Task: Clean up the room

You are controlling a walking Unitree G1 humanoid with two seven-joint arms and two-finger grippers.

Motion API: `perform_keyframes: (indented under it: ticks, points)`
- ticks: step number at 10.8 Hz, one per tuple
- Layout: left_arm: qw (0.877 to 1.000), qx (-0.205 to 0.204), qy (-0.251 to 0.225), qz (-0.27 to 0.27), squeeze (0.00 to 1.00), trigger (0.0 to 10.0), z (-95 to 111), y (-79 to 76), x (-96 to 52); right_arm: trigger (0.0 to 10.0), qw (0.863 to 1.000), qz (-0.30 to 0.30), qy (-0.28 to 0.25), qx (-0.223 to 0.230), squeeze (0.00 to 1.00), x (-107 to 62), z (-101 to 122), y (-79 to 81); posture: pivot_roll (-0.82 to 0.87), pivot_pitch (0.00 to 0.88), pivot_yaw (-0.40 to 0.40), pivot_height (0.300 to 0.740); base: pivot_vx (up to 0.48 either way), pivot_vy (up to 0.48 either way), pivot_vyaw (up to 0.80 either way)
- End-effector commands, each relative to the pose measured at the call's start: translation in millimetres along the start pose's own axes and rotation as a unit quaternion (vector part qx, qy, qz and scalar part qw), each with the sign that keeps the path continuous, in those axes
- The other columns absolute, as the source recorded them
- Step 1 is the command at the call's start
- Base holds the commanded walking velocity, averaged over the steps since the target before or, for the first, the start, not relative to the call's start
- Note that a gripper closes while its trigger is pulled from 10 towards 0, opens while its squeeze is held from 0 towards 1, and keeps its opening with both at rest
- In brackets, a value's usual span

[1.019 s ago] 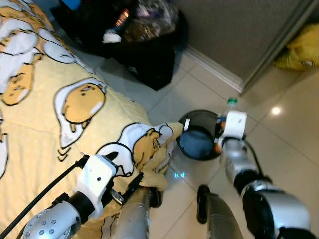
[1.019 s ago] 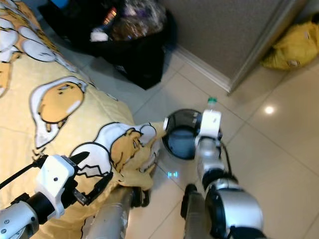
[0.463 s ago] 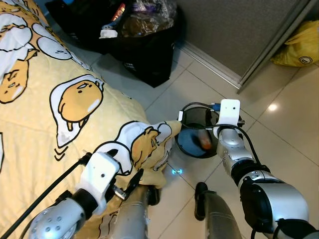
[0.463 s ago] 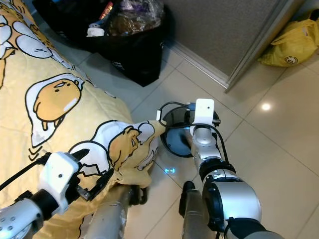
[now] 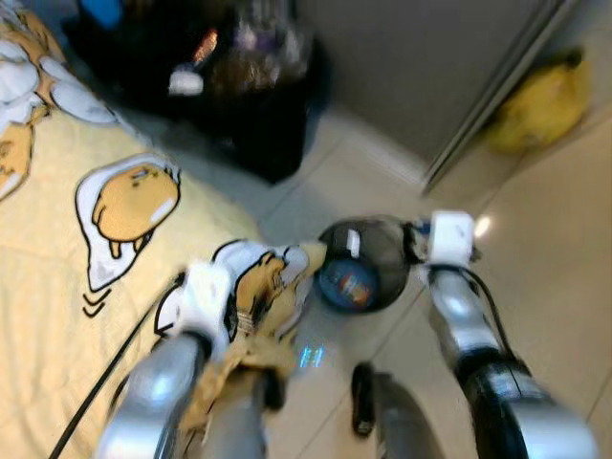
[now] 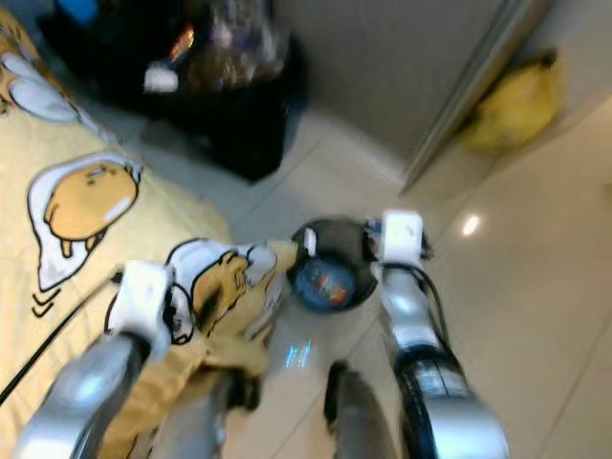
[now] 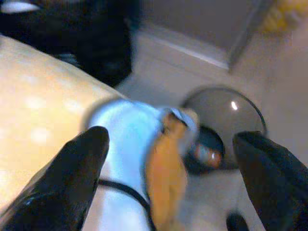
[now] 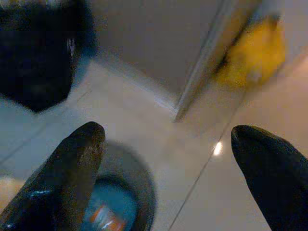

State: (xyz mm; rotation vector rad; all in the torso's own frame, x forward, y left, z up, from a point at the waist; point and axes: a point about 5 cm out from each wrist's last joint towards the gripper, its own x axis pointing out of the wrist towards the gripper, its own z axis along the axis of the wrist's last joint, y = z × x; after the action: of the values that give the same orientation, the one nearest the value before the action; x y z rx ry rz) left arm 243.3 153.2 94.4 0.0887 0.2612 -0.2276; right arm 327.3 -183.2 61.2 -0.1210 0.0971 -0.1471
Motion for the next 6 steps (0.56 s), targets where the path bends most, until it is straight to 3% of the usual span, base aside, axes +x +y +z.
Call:
perform_keyframes:
  ticks: [1,2,3,4,5,6]
  points:
    - [0.999,-0.016,0.009,0.036,0.00,10.0,-11,11.3,1.9,10.0,1.000,0.003,-0.013,-0.003,0.00,-5.6,-1,-4.1,0.08,0.072,-0.009,0.740,0.000,0.000,0.00]
    - [0.999,-0.018,-0.010,0.038,0.00,10.0,-9,12.8,12.8,10.0,1.000,-0.005,-0.024,0.007,0.00,-13.3,-2,-10.0,0.05,0.000,-0.013,0.740,0.000,0.000,0.00]
    - [0.999,-0.003,-0.028,0.025,0.00,10.0,-8,8.7,23.0,10.0,0.999,0.007,-0.049,0.016,0.00,-24.8,0,-8.7,0.03,0.000,-0.017,0.740,0.000,0.000,0.00]
    - [0.999,-0.005,-0.030,0.023,0.00,10.0,-8,8.1,25.2,10.0,0.999,0.010,-0.051,0.017,0.00,-25.1,0,-8.0,0.03,0.000,-0.016,0.740,0.000,0.000,0.00]
    - [0.999,-0.010,-0.047,0.023,0.00,10.0,-3,5.1,32.3,10.0,0.994,0.058,-0.080,0.033,0.00,-33.7,6,-1.2,0.02,0.000,-0.011,0.740,0.000,0.000,0.00]
    - [0.995,-0.057,-0.081,0.016,0.00,10.0,6,-1.9,41.0,10.0,0.992,0.095,-0.079,0.027,0.00,-38.2,8,3.6,0.00,0.000,-0.011,0.740,0.000,0.000,0.50]
